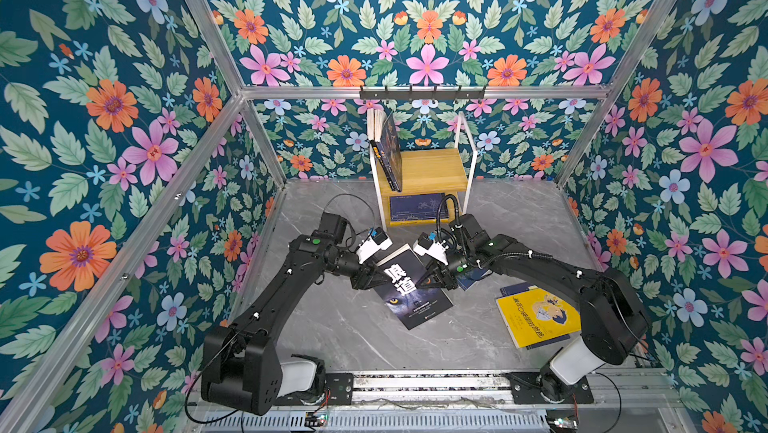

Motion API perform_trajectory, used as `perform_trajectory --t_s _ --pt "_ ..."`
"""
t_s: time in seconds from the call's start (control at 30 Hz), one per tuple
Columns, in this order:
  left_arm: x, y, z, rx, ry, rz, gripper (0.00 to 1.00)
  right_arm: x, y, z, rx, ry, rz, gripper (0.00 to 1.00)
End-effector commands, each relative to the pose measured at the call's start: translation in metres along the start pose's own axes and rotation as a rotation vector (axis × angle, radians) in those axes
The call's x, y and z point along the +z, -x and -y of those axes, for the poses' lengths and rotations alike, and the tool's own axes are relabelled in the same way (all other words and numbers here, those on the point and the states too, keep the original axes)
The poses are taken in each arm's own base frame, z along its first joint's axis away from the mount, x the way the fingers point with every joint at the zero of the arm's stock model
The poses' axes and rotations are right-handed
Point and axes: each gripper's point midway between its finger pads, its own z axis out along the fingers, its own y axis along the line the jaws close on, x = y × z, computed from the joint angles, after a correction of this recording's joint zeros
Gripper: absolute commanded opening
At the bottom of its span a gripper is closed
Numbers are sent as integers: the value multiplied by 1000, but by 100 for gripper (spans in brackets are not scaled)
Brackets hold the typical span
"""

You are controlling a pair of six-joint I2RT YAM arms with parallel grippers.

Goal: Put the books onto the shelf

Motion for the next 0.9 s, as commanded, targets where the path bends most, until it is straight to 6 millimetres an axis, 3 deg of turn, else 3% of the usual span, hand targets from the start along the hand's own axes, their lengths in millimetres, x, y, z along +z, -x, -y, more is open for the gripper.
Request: perform_trajectory --t_s 0.0,0.07,0.17,0.27,0.43,0.63,0.87 --pt "-2 10 3 -2 -16 45 21 0 13 -3 -10 26 31 0" --pt "-3 12 2 -2 -10 58 0 1 12 5 4 -12 32 4" --pt "-5 14 -2 -21 0 71 0 -3 5 31 56 -183 9 35" --pt "-9 16 -12 -53 55 88 0 -12 -2 42 60 -304 4 51" --pt "-20 14 -45 -177 189 123 0 -25 -4 50 57 -502 38 63" --pt "-43 18 -73 -369 316 211 0 -25 3 50 -42 -771 10 67" --pt "-49 21 -76 -466 294 289 0 5 23 48 -146 -924 28 67"
